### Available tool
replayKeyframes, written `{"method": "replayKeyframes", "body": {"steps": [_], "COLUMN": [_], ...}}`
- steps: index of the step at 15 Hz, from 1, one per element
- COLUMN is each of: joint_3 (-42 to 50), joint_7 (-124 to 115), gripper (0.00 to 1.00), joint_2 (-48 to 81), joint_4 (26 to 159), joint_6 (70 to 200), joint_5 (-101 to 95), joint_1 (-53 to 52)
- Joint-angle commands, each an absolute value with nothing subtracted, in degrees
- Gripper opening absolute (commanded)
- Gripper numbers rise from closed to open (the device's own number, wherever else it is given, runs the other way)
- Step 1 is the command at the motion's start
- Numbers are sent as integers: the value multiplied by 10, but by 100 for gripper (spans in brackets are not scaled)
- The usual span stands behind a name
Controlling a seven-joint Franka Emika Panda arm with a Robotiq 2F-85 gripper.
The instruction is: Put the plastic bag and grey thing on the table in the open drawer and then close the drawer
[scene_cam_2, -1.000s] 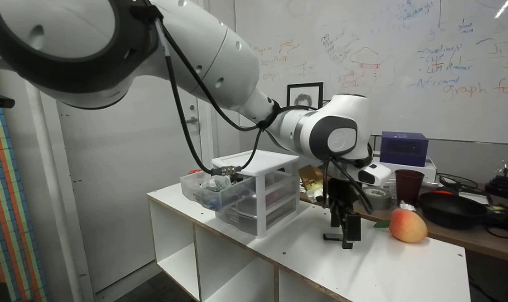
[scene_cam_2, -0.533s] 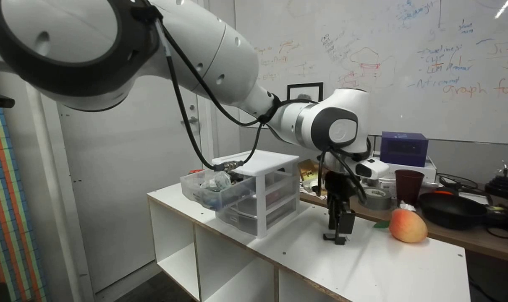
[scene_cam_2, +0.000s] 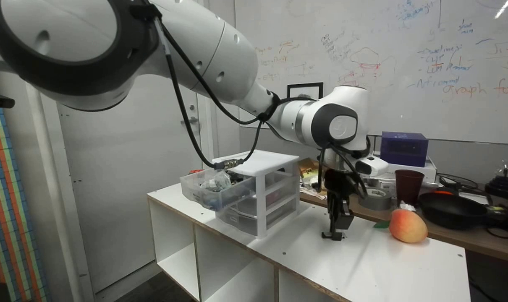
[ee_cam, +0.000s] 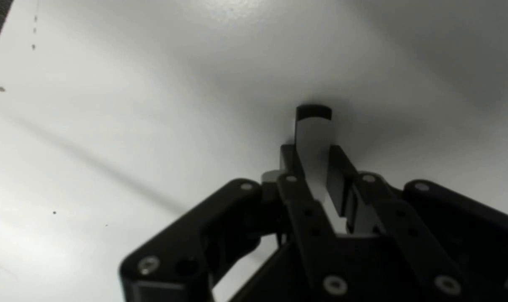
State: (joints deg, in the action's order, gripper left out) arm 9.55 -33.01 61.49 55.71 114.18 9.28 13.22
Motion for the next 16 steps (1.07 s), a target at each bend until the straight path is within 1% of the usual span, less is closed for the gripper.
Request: {"method": "replayKeyframes", "body": {"steps": [1, 6, 13, 16], "joint_3": [103, 94, 91, 98], "joint_7": [-336, -286, -180, -170], "gripper": [9, 8, 8, 8], "joint_2": [606, 541, 376, 306], "joint_4": [556, 614, 782, 856], "joint_6": [1123, 1117, 1176, 1212], "joint_5": [83, 78, 21, -26], "joint_1": [126, 110, 46, 20]}}
